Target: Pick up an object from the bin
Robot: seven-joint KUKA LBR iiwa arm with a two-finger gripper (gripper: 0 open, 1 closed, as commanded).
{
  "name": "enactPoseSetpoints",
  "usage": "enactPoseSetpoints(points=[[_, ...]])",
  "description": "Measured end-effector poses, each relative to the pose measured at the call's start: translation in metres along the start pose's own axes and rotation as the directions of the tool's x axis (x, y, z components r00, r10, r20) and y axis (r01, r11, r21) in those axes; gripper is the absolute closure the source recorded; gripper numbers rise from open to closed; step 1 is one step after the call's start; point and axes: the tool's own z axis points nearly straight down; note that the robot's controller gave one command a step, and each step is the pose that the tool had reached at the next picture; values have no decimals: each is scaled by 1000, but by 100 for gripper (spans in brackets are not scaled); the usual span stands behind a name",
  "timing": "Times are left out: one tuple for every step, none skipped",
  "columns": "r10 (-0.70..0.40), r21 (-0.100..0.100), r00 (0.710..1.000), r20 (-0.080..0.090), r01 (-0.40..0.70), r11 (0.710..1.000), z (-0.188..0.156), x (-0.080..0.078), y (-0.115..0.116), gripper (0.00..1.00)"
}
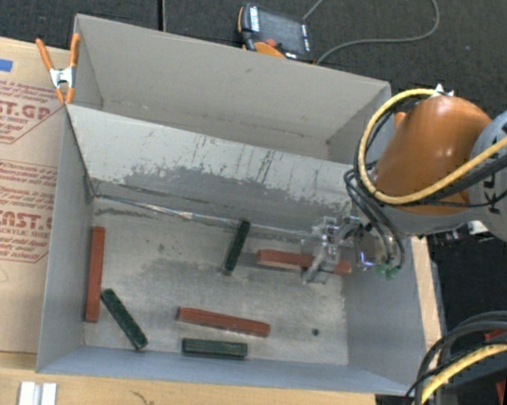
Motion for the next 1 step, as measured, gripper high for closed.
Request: enactPoseSetpoints(points=[[-309,1,951,2,309,951,-134,35,-3,100]])
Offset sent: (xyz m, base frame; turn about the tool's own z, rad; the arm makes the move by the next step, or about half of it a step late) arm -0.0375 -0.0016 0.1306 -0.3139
